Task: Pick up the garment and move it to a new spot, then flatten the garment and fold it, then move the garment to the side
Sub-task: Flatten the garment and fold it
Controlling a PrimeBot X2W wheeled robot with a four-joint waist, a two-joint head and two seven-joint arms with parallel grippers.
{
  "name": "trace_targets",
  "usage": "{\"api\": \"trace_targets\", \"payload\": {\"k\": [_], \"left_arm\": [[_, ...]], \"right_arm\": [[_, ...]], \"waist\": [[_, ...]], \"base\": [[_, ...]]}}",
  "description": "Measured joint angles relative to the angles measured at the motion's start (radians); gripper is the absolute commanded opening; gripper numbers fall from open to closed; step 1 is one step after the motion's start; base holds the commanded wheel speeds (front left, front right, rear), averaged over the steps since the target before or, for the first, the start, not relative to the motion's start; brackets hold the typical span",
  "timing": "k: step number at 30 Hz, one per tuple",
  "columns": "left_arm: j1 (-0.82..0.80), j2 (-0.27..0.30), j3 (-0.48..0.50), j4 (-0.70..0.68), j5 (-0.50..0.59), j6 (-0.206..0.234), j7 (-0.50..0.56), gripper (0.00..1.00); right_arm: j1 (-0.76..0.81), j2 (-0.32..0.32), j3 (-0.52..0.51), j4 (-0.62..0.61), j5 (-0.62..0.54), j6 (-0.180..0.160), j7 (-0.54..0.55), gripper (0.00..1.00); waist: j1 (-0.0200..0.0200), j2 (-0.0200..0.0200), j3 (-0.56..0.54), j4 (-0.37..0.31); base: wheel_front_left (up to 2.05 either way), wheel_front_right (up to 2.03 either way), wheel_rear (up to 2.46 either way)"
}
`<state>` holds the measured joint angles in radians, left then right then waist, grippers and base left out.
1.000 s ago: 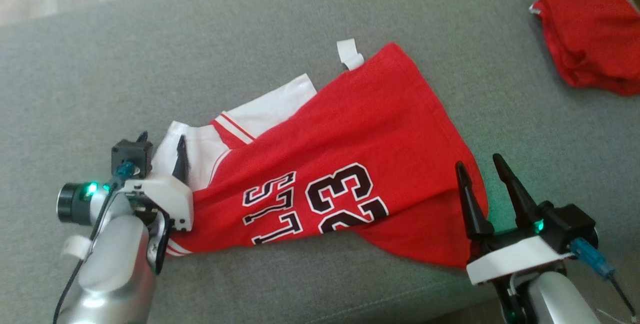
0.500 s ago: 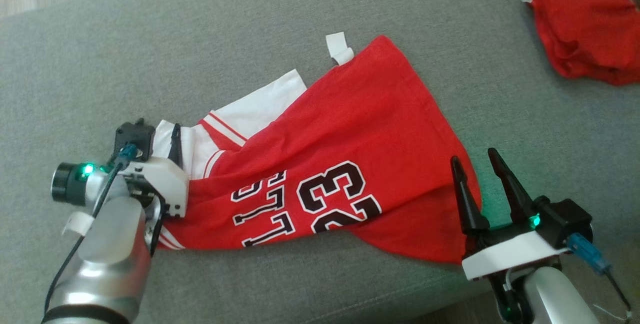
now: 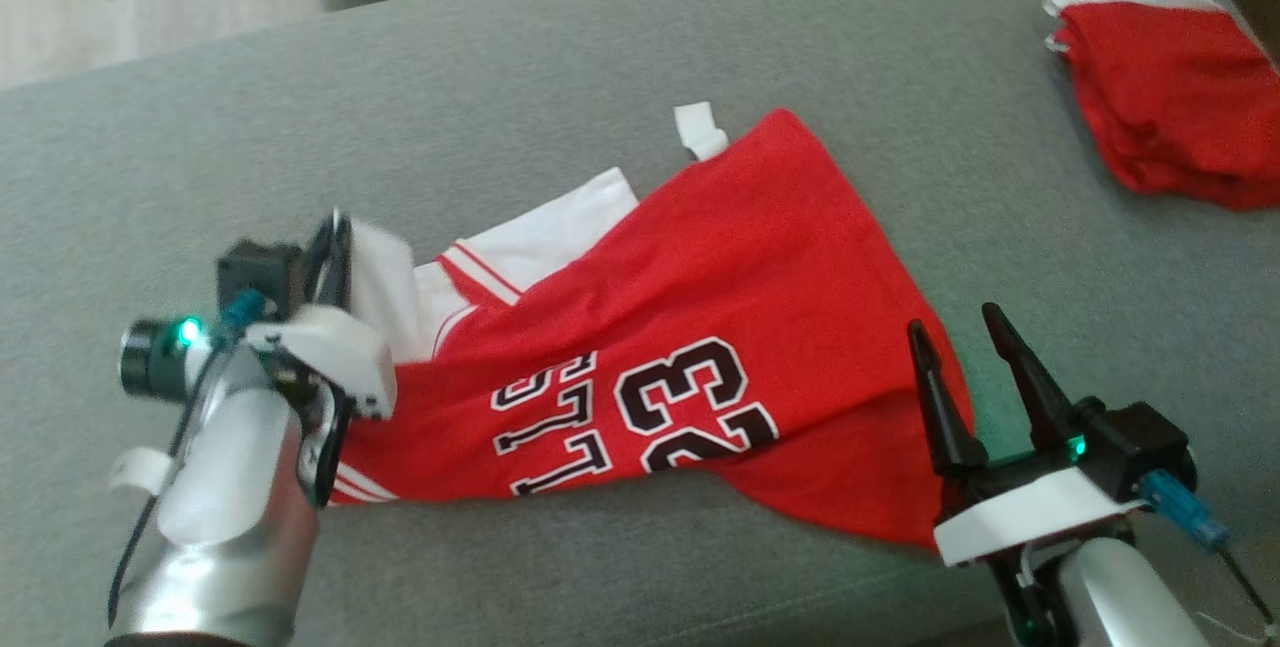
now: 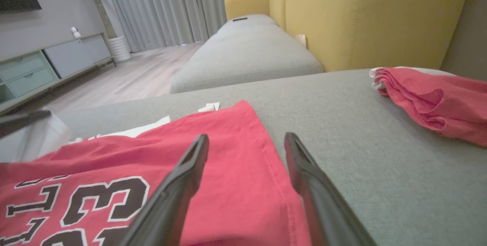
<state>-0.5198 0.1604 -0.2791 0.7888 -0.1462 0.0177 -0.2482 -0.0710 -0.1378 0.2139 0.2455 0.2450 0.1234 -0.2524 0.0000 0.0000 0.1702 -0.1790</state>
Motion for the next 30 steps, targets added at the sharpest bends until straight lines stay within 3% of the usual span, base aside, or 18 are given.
{"api": "trace_targets", "payload": {"k": [4, 9, 16, 25, 30], "left_arm": [[0.055, 0.007, 0.045, -0.225, -0.042, -0.001, -0.001, 0.00], [0.169, 0.013, 0.076, -0.384, -0.090, -0.002, -0.001, 0.00], [0.212, 0.017, 0.070, -0.484, -0.104, -0.004, 0.037, 0.00], [0.178, 0.022, 0.044, -0.529, -0.090, -0.003, 0.054, 0.00], [0.162, 0.025, 0.029, -0.540, -0.081, -0.003, 0.055, 0.00]], "right_arm": [[-0.018, -0.041, 0.015, 0.031, 0.021, 0.000, 0.000, 1.00], [-0.163, -0.117, 0.078, 0.169, 0.098, 0.000, 0.008, 1.00], [-0.494, -0.190, 0.192, 0.385, 0.226, 0.000, 0.255, 1.00], [-0.751, -0.185, 0.295, 0.645, 0.244, 0.000, 0.408, 1.00], [-0.836, -0.156, 0.348, 0.762, 0.226, 0.000, 0.425, 1.00]], "waist": [[0.0000, 0.0000, -0.011, 0.038], [0.0000, 0.0000, -0.011, 0.080], [0.0000, 0.0000, 0.031, 0.123], [0.0000, 0.0000, 0.101, 0.170], [0.0000, 0.0000, 0.130, 0.197]], "base": [[0.00, 0.00, 0.00], [0.00, 0.00, 0.00], [0.00, 0.00, 0.00], [0.00, 0.00, 0.00], [0.00, 0.00, 0.00]]}}
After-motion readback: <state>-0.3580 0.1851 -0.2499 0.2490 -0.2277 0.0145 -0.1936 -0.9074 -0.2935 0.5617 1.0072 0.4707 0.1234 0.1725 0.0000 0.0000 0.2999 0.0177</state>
